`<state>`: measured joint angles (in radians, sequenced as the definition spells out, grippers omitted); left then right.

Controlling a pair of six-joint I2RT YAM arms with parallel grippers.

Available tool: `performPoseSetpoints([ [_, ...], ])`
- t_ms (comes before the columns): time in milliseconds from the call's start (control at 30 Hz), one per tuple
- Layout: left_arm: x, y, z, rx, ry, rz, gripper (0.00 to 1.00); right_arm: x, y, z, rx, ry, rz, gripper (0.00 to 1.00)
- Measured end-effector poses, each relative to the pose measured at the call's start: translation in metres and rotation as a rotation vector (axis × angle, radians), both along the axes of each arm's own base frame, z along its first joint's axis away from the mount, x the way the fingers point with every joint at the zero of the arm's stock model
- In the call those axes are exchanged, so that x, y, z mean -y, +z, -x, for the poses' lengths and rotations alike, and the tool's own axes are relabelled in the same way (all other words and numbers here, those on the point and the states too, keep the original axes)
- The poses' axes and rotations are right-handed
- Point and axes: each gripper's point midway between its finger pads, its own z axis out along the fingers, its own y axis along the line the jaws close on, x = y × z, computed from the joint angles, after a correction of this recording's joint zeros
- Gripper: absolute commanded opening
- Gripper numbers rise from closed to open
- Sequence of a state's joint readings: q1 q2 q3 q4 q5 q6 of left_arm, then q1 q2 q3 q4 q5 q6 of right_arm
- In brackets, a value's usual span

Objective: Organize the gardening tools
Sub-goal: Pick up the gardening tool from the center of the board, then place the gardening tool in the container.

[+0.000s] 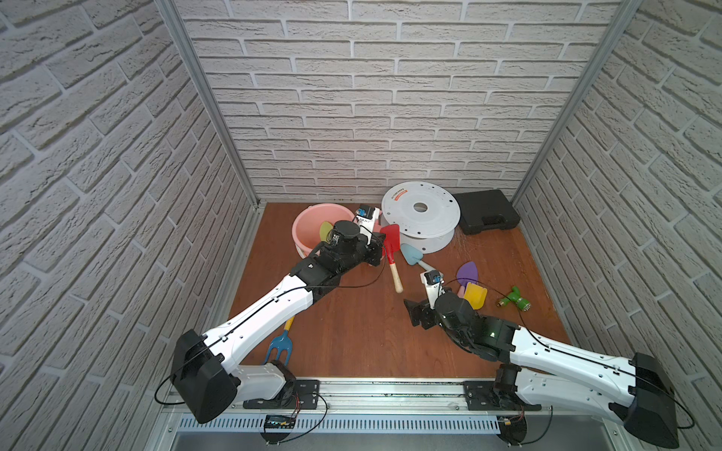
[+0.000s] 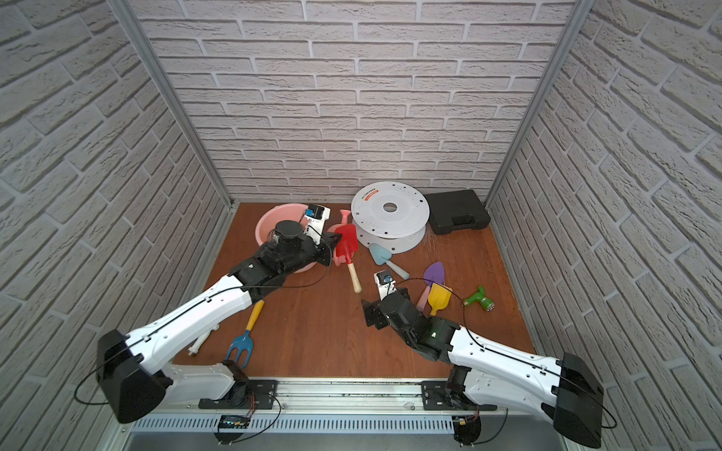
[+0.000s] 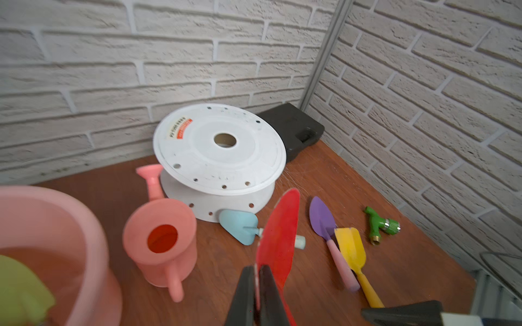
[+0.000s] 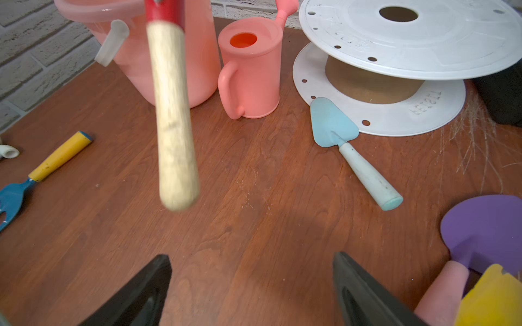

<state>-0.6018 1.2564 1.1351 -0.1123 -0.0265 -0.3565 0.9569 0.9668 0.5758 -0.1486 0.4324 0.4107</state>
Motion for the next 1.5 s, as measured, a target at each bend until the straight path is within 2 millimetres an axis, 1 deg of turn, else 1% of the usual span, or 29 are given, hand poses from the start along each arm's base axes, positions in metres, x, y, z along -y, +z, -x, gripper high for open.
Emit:
performPoseSetpoints([
  [133, -0.036, 0.042, -0.009, 0.119, 0.109, -0.055, 0.0, -0.002, 0.002, 0.005, 0.004, 0.024, -0.009, 1.0],
  [267, -0.075, 0.069, -0.021, 0.182, 0.218, -0.121, 0.0, -0.008, 0.005, 0.01, 0.004, 0.053, -0.023, 1.0],
  [333, -0.093, 0.079, -0.027, 0.213, 0.259, -0.159, 0.0, -0.011, 0.007, 0.013, 0.005, 0.068, -0.03, 1.0],
  [400, -0.112, 0.084, -0.032, 0.239, 0.296, -0.203, 0.0, -0.014, 0.008, 0.016, 0.007, 0.082, -0.036, 1.0],
  [467, -0.13, 0.085, -0.038, 0.246, 0.317, -0.23, 0.0, -0.016, 0.008, 0.018, 0.008, 0.095, -0.039, 1.0],
  [533, -0.155, 0.083, -0.045, 0.241, 0.352, -0.243, 0.0, -0.018, 0.007, 0.02, 0.005, 0.104, -0.036, 1.0],
  [567, -0.171, 0.082, -0.051, 0.236, 0.373, -0.245, 0.0, -0.019, 0.007, 0.021, 0.005, 0.107, -0.035, 1.0],
  [633, -0.189, 0.079, -0.06, 0.233, 0.391, -0.243, 0.0, -0.02, 0.006, 0.021, 0.004, 0.11, -0.034, 1.0],
  [700, -0.198, 0.071, -0.07, 0.226, 0.386, -0.238, 0.0, -0.02, 0.004, 0.021, 0.001, 0.111, -0.029, 1.0],
  [767, -0.201, 0.057, -0.08, 0.208, 0.359, -0.228, 0.0, -0.021, 0.001, 0.021, -0.003, 0.111, -0.02, 1.0],
  [833, -0.201, 0.038, -0.092, 0.177, 0.315, -0.213, 0.0, -0.021, -0.001, 0.02, -0.007, 0.112, -0.01, 1.0],
  [933, -0.202, 0.004, -0.11, 0.121, 0.255, -0.191, 0.0, -0.023, -0.006, 0.02, -0.013, 0.115, 0.007, 1.0],
  [1067, -0.199, -0.036, -0.125, 0.056, 0.185, -0.181, 0.0, -0.024, -0.012, 0.018, -0.019, 0.115, 0.029, 1.0],
  [1200, -0.189, -0.06, -0.136, 0.026, 0.11, -0.151, 0.0, -0.024, -0.015, 0.017, -0.021, 0.112, 0.04, 1.0],
  [1333, -0.18, -0.084, -0.143, -0.013, 0.048, -0.119, 0.14, -0.024, -0.017, 0.016, -0.02, 0.107, 0.05, 1.0],
  [1367, -0.178, -0.09, -0.144, -0.026, 0.036, -0.112, 0.2, -0.024, -0.018, 0.015, -0.02, 0.106, 0.053, 1.0],
  [1400, -0.178, -0.094, -0.145, -0.036, 0.028, -0.107, 0.34, -0.024, -0.019, 0.015, -0.02, 0.104, 0.056, 1.0],
  [1433, -0.178, -0.097, -0.146, -0.042, 0.021, -0.104, 0.39, -0.024, -0.019, 0.015, -0.02, 0.103, 0.058, 1.0],
  [1500, -0.179, -0.097, -0.146, -0.049, 0.012, -0.092, 0.41, -0.024, -0.02, 0.014, -0.02, 0.101, 0.061, 1.0],
])
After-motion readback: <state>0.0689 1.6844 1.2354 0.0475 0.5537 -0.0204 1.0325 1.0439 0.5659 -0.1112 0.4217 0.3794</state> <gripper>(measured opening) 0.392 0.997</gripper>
